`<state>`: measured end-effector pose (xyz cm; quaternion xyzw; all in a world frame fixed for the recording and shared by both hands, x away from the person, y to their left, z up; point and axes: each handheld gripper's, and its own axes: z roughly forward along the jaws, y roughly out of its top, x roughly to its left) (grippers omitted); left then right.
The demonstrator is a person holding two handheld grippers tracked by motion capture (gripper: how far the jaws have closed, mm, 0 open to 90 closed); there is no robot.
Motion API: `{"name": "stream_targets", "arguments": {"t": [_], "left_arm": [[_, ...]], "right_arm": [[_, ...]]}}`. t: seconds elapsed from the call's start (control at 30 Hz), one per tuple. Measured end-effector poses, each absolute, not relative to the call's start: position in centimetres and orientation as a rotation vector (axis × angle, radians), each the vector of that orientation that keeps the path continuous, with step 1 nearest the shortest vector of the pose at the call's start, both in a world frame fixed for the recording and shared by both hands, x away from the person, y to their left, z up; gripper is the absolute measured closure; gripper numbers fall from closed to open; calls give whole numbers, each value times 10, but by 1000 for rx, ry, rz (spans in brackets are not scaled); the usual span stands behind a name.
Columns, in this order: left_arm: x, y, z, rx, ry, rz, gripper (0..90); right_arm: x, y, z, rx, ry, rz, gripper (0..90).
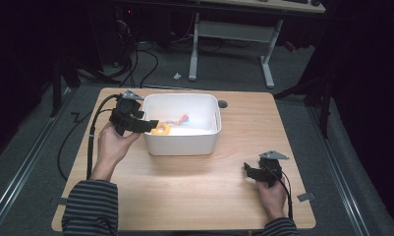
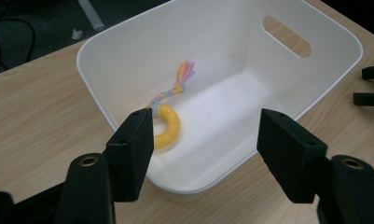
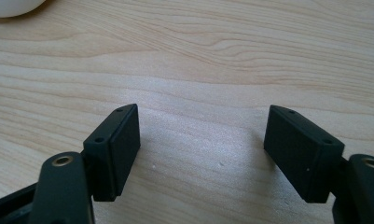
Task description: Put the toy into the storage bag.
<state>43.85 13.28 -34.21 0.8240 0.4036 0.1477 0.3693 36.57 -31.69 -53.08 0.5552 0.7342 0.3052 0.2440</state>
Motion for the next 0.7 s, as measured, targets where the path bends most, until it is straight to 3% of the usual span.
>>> {"name": "stream_targets", "arguments": {"t": [0.7], "left_arm": [[401,177,-343,2033,1063,435,363]], "right_arm": [[366,-317,-531,1516,2006,835,271]]}}
